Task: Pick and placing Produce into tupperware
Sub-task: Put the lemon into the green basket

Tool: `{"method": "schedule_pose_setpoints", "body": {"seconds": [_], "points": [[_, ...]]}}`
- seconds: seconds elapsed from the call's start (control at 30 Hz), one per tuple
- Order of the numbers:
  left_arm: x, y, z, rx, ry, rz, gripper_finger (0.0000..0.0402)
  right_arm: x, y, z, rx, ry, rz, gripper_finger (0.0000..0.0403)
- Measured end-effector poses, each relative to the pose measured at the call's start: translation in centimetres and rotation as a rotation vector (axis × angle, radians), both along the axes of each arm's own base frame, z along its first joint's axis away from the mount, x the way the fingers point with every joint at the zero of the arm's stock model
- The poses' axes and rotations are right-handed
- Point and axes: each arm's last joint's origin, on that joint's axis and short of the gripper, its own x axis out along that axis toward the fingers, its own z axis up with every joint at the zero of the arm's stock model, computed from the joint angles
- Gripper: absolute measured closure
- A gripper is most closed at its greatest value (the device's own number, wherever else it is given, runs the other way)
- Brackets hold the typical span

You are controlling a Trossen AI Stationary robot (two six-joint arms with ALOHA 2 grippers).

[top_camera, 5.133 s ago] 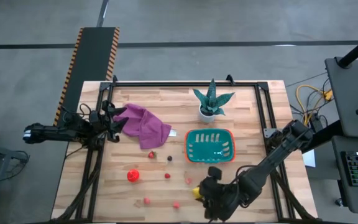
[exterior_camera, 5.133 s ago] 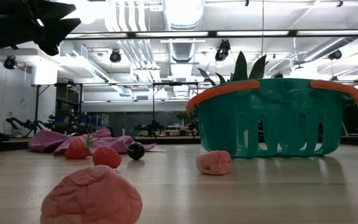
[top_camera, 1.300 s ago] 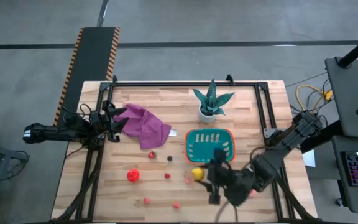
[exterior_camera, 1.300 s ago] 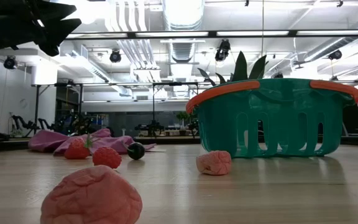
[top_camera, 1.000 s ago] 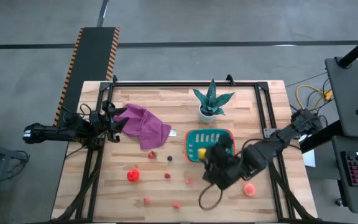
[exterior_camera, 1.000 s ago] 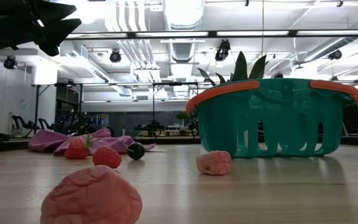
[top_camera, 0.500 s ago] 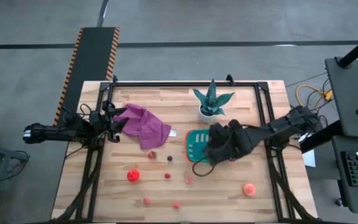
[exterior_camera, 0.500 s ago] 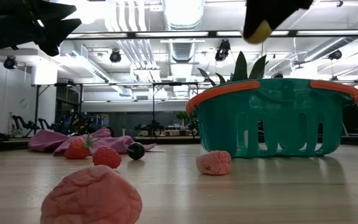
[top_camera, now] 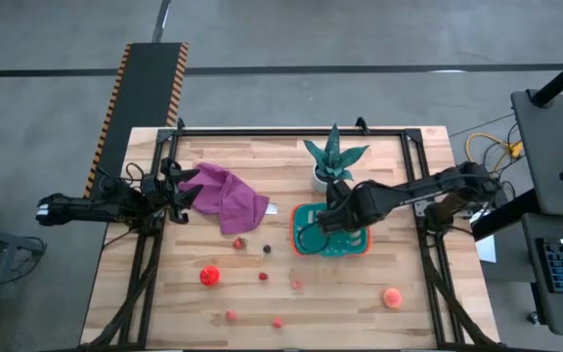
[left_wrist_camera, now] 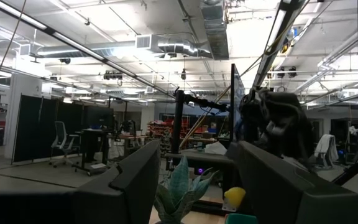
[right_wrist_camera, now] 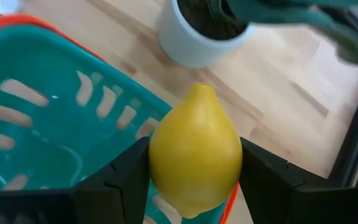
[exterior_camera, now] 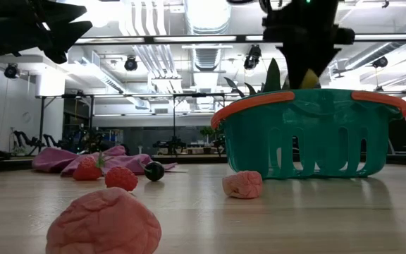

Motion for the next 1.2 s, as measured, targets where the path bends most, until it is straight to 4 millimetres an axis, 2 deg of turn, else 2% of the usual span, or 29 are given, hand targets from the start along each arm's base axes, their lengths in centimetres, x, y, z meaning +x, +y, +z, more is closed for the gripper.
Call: {"method": "schedule_pose_setpoints", "body": {"seconds": [0.37, 0.73, 1.2], "points": [[0.0, 0.0, 0.0, 0.0, 0.001, 0.0, 0.0203, -0.3, 0.2, -3.5, 0.074, 0.001, -0.004, 0.0209], [0.0, 0.0, 0.0, 0.0, 0.001, 0.0, 0.0203, -0.8, 0.3, -5.4, 0.116, 0.008, -0.021, 0.0209], [0.0, 0.0, 0.0, 0.0, 0.001, 0.0, 0.0203, -1.0, 0.2, -6.0, 0.119, 0.012, -0.017, 0.0153]]}}
